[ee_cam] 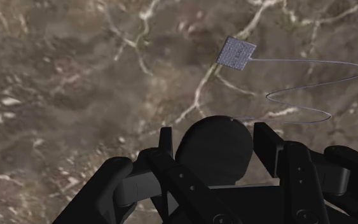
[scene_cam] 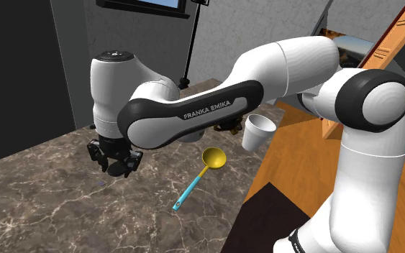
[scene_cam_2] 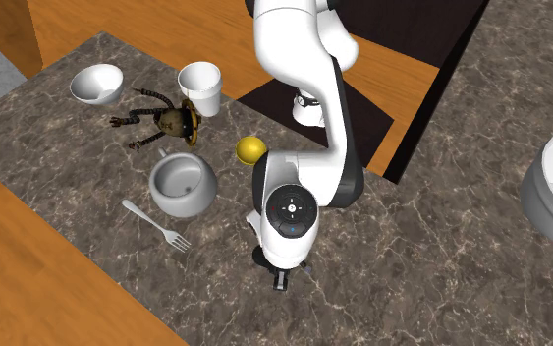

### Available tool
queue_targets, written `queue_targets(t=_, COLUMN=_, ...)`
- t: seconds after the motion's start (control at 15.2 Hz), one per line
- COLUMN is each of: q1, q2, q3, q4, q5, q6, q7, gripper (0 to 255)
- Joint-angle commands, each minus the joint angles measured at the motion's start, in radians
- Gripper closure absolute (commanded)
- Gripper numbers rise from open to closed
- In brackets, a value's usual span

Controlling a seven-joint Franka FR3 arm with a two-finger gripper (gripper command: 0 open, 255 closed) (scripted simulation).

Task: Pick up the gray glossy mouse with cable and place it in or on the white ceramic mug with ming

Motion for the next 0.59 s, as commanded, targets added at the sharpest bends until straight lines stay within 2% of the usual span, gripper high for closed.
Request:
queue_targets(t=0.0, q1=0.0, q2=0.0, q3=0.0, q4=0.0, q5=0.0, q6=0.0, q7=0.0, gripper=255)
queue_targets(t=0.53, q1=-0.001, q2=-0.006, q3=0.003, q4=0.006, q5=0.005, q6=-0.011, q7=-0.003, gripper=255)
